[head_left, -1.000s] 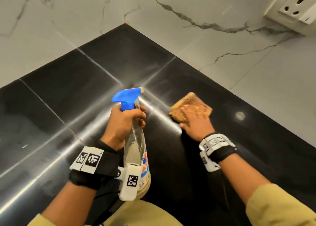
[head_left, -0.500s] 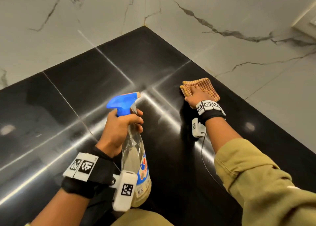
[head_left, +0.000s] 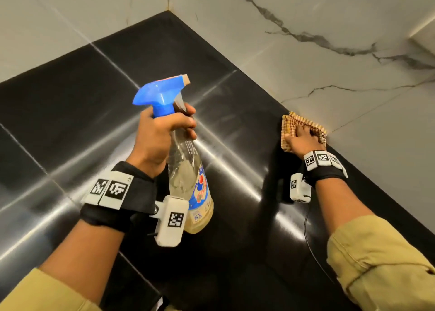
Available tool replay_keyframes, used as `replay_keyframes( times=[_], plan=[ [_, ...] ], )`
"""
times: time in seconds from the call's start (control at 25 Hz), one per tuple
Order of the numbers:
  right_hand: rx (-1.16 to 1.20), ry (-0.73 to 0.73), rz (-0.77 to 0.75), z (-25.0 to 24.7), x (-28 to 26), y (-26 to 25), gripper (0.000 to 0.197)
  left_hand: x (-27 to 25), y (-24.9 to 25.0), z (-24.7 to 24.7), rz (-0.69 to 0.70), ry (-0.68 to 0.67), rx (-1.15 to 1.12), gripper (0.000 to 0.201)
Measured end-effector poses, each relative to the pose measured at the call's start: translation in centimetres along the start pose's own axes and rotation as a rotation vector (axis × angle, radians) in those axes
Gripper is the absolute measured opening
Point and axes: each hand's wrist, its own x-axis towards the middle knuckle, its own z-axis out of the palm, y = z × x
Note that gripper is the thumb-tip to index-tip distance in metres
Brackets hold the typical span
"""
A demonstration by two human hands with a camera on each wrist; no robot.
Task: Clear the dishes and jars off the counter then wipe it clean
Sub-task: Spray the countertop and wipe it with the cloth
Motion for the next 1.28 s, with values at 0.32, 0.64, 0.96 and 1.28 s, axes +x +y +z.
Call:
replay_keyframes(
  times=[0.32, 0.64, 0.96, 1.28],
  plan=[
    [-0.066, 0.008, -0.048, -0.6, 2.4, -12.8, 0.081, 3.4, -1.3, -2.1, -0.135, 0.083, -0.101, 0.015],
    [-0.093, -0.017, -0.436, -2.0, 8.6, -33.4, 0.071, 2.5, -0.6, -6.3, -0.123, 0.175, -0.130, 0.015],
    [-0.228, -0.086, -0.652, -2.3, 8.4, -34.4, 0.066, 2.9, 0.9, -7.6, -0.086, 0.192, -0.032, 0.019],
    [-0.289, -0.124, -0.789, 3.4, -4.1, -20.4, 0.067, -0.4, 2.0, -5.4, 0.057, 0.113, -0.058, 0.016]
  ],
)
